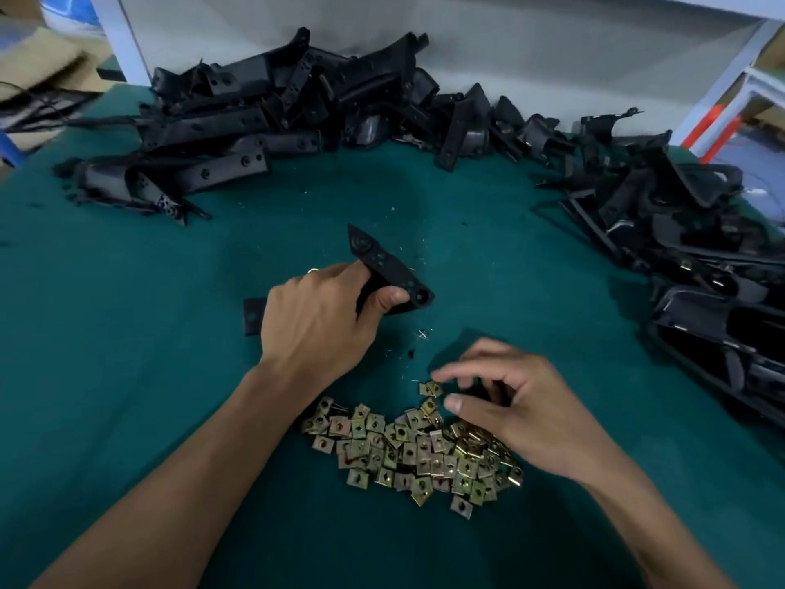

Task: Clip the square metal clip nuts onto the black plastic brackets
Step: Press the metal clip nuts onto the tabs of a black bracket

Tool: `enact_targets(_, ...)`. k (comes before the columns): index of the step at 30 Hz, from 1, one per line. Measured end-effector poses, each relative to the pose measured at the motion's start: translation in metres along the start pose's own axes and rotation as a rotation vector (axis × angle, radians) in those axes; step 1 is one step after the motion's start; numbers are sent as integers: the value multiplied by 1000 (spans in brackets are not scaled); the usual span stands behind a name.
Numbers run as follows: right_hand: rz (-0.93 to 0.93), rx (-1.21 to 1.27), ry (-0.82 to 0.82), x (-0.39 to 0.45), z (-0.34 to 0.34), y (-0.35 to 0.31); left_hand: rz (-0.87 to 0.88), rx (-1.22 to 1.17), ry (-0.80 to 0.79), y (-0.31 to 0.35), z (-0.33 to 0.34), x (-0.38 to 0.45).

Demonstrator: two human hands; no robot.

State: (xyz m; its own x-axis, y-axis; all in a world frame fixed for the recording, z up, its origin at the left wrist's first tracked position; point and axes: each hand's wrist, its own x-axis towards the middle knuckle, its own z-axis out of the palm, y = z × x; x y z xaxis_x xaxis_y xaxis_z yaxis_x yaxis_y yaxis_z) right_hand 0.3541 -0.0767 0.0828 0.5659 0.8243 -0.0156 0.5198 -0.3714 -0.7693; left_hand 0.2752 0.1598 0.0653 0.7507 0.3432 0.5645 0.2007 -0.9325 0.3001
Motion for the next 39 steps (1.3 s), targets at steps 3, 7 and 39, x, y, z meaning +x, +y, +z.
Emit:
enact_targets(3,-5,-141,-39,14,3,-7,5,20,-37,2,0,0)
enact_targets(7,4,-94,-68,21,1,-5,-3,28,-84,2,0,0)
enact_targets(39,11,1058,206,112,9,7,37,33,-144,1,5,7)
